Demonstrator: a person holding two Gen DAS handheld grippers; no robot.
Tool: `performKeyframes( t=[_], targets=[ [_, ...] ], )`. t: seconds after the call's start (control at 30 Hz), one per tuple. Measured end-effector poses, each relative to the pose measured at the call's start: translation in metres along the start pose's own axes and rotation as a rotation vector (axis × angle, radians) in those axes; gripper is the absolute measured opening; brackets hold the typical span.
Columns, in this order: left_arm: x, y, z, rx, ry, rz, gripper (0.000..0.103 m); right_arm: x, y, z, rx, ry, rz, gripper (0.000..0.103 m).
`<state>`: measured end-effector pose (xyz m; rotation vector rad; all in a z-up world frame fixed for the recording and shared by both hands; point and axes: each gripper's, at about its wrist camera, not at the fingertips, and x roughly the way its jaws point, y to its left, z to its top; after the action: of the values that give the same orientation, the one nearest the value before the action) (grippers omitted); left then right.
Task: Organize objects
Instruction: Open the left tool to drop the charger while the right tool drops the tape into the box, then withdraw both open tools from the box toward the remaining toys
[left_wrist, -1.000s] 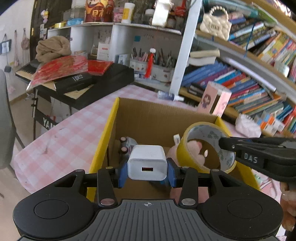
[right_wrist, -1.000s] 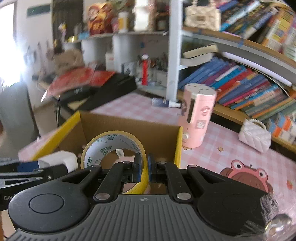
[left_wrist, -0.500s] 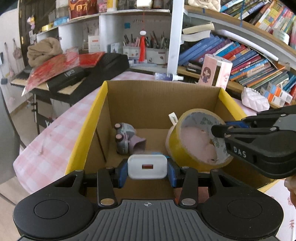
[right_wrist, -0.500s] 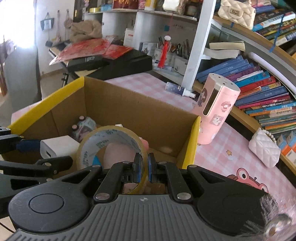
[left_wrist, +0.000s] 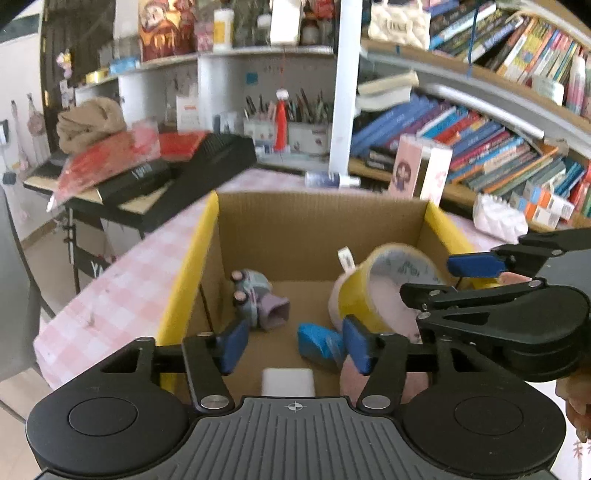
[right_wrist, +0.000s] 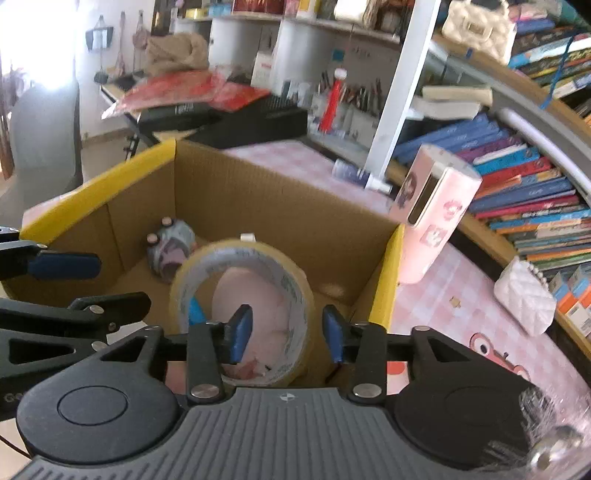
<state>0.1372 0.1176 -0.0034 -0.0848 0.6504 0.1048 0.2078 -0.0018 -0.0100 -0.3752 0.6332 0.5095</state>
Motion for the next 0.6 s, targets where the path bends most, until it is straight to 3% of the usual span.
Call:
performKeyframes(
  t=[0.1,0.2,0.33,0.6],
  targets=[
    [-0.014,0.003,0.002,-0.014,-0.044,0.005,0.077,-0.016,-0.002,0.002,0.032,-0.045,-0.018,0.053],
    [-0.028,0.007,0.001,-0.022,-0.084,0.001,0.084,-0.032,-0.006,0.002,0.067,-0.094,-0.045,0.059],
    [-0.041,0.009,-0.001,-0.015,-0.115,0.0,0.085,-0.053,-0.009,-0.002,0.101,-0.144,-0.084,0.065],
    [-0.061,0.018,-0.016,-0.022,-0.12,-0.007,0.087,-0.087,-0.003,-0.02,0.165,-0.174,-0.143,0.067]
  ],
)
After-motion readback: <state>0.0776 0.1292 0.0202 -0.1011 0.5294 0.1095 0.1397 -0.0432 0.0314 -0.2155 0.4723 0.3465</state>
